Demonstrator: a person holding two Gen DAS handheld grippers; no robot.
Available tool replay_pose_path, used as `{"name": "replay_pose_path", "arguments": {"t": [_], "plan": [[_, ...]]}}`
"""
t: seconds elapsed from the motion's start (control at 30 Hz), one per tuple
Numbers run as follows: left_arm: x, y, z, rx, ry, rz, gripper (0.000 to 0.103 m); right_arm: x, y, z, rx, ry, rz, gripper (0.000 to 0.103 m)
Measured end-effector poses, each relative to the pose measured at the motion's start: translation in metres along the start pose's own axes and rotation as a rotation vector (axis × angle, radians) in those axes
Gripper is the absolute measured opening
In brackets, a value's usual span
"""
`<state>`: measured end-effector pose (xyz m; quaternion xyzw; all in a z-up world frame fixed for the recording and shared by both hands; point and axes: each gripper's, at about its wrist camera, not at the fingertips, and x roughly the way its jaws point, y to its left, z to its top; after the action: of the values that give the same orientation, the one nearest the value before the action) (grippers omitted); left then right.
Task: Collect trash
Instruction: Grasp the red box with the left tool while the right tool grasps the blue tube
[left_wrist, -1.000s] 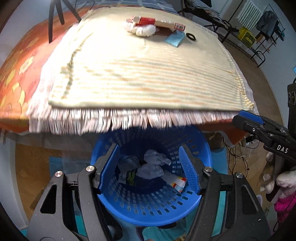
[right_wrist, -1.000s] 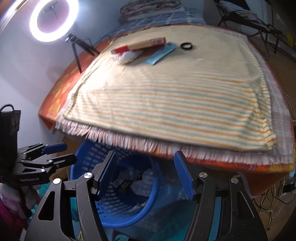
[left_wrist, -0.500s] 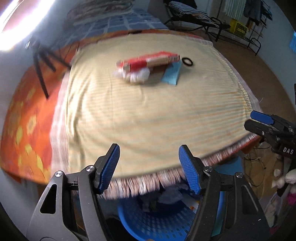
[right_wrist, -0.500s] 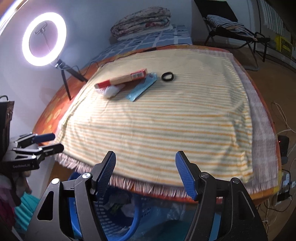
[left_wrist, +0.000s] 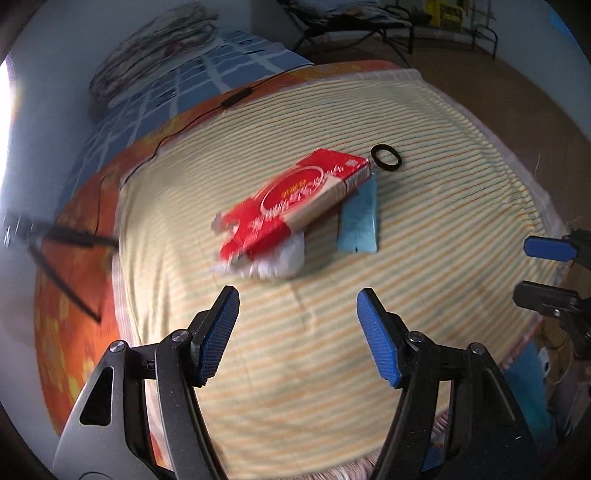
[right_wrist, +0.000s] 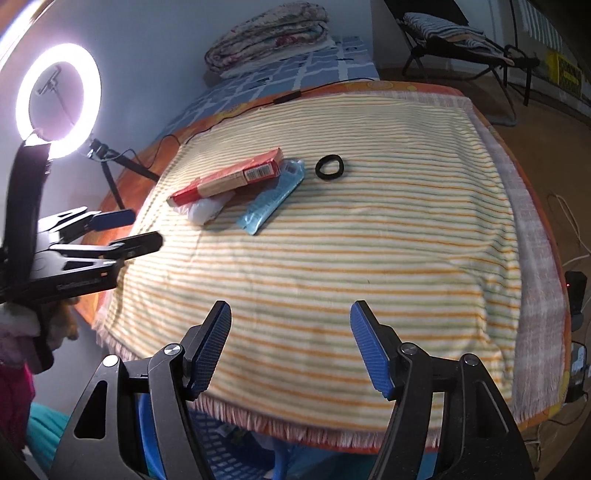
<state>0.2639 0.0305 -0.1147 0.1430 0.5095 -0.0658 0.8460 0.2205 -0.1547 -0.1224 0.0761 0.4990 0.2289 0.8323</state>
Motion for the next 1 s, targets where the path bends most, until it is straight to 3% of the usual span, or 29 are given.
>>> {"name": "replay_pose_path", "arguments": {"t": [0.23,0.53,0.63,0.7,0.8,1.0], "plan": [[0.036,-0.005,0.032,0.091,0.036,0.029,0.068,0.015,-0.004,0.015,0.024,0.009,0.008,0.066],[0.076,-0.020,0.048,0.259,0.098,0.112,0.068,0.038,-0.016,0.028,0.068,0.038,0.027,0.066],[0.082,-0.017,0.051,0.263,0.096,0.109,0.066,0.043,-0.017,0.032,0.077,0.043,0.036,0.066],[0.081,-0.012,0.054,0.251,0.090,0.102,0.053,0.047,-0.017,0.035,0.082,0.047,0.040,0.066],[0.077,-0.005,0.061,0.239,0.071,0.081,0.048,0.053,-0.015,0.039,0.088,0.053,0.049,0.066],[0.070,0.014,0.078,0.183,0.039,0.051,0.044,0.060,-0.011,0.044,0.093,0.056,0.064,0.066]]}}
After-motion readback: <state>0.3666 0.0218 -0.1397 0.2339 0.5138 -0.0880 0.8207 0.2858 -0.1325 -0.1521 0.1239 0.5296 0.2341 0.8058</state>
